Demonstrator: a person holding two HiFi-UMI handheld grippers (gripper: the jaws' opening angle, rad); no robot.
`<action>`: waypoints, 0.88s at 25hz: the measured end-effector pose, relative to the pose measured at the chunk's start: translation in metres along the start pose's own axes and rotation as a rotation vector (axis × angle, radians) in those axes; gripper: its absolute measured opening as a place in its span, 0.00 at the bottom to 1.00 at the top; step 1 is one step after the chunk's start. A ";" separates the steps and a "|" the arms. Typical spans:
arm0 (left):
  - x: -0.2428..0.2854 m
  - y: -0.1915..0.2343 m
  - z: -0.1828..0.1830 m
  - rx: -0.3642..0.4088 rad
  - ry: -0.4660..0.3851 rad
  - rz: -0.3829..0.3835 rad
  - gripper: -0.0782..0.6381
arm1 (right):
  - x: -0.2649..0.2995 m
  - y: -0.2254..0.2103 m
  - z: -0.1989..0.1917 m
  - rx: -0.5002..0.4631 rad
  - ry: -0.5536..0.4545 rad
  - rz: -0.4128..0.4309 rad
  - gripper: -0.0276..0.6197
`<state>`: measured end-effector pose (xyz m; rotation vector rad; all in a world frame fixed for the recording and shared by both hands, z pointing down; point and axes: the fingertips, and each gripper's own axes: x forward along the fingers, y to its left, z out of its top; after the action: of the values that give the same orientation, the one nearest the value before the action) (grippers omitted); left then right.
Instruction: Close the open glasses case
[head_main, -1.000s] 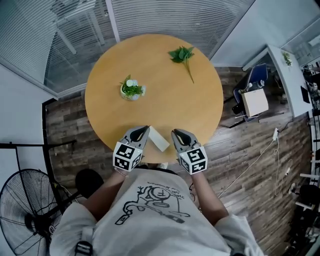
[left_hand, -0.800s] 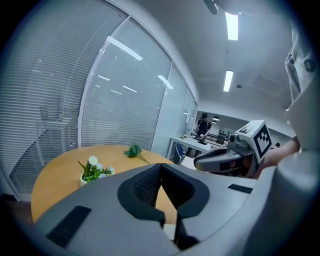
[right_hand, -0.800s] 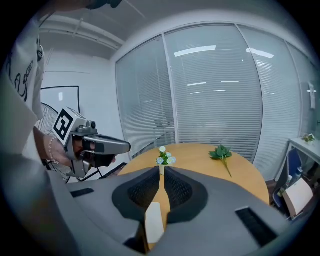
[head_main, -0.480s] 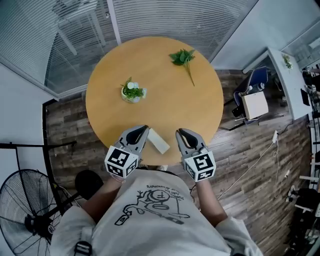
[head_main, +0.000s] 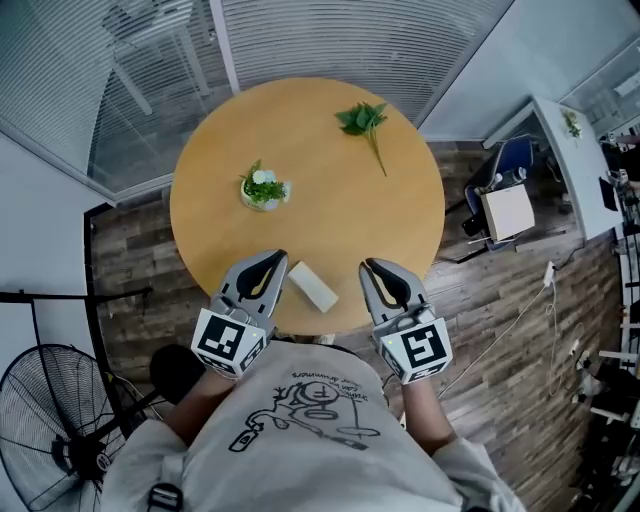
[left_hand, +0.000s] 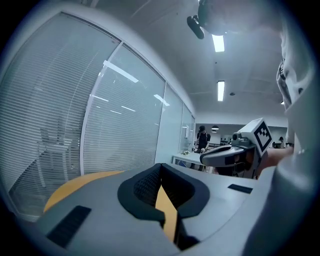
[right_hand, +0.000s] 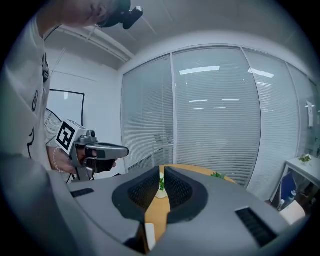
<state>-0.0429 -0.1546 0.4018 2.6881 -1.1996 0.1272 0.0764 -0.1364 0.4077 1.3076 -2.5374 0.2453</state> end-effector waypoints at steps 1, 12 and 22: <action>-0.001 -0.001 0.005 0.003 -0.011 0.000 0.14 | -0.002 0.001 0.005 -0.007 -0.008 0.001 0.10; -0.011 0.002 0.051 0.038 -0.081 0.019 0.14 | -0.010 0.008 0.049 -0.044 -0.061 0.009 0.10; -0.007 0.005 0.055 0.043 -0.085 0.015 0.14 | -0.006 0.005 0.056 -0.056 -0.081 0.021 0.10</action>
<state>-0.0516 -0.1643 0.3472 2.7478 -1.2557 0.0416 0.0664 -0.1442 0.3528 1.2947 -2.6060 0.1269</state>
